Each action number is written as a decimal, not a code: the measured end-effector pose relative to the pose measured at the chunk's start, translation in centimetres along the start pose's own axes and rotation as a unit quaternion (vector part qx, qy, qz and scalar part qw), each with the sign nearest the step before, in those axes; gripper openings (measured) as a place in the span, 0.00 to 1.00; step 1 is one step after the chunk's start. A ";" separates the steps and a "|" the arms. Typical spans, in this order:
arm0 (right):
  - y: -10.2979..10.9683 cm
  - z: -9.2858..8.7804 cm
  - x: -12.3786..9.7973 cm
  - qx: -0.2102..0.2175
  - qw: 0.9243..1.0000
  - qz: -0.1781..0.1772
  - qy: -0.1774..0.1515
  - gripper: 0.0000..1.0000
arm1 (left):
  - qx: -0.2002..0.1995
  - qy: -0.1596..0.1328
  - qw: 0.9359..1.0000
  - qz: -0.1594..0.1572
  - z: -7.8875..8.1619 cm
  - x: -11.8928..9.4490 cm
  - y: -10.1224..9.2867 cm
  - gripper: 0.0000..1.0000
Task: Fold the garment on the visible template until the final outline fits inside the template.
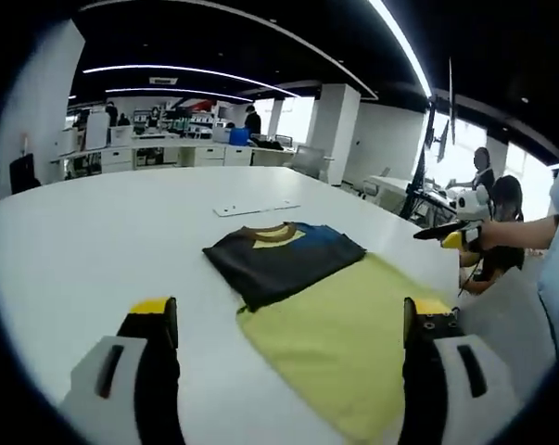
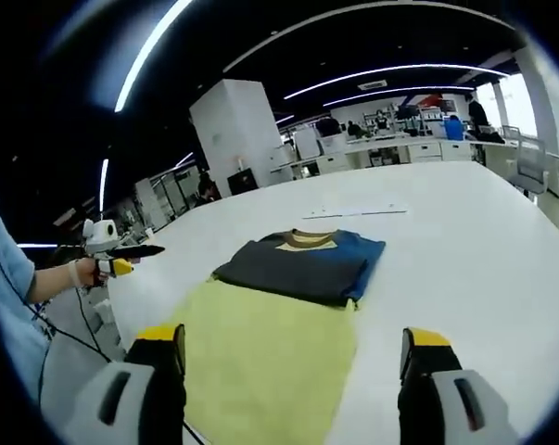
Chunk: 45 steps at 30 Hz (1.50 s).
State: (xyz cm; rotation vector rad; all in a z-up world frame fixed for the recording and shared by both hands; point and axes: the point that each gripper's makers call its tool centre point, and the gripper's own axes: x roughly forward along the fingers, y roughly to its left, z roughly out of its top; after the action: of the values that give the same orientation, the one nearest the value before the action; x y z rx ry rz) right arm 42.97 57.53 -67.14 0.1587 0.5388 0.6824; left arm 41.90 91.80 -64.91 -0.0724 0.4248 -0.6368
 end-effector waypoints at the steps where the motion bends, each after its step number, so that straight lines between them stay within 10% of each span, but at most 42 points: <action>1: 0.0 -0.1 0.0 0.001 1.000 -0.001 0.000 0.97 | 0.000 0.003 1.000 0.002 -0.2 -0.2 0.0 0.99; 31: -0.5 -2.6 -2.8 0.005 1.000 -0.018 0.022 0.93 | -0.064 0.047 0.997 -0.001 -6.2 -3.7 -2.4 0.92; 45: 1.7 -10.6 -4.1 -0.014 0.989 0.026 0.146 0.68 | -0.147 0.149 0.978 -0.007 -12.2 -4.7 -4.3 0.63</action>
State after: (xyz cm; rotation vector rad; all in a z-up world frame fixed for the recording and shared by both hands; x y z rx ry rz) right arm 33.87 55.86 -73.90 0.0457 0.8072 0.7687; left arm 31.14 91.87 -73.51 -0.2647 0.8074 -0.5971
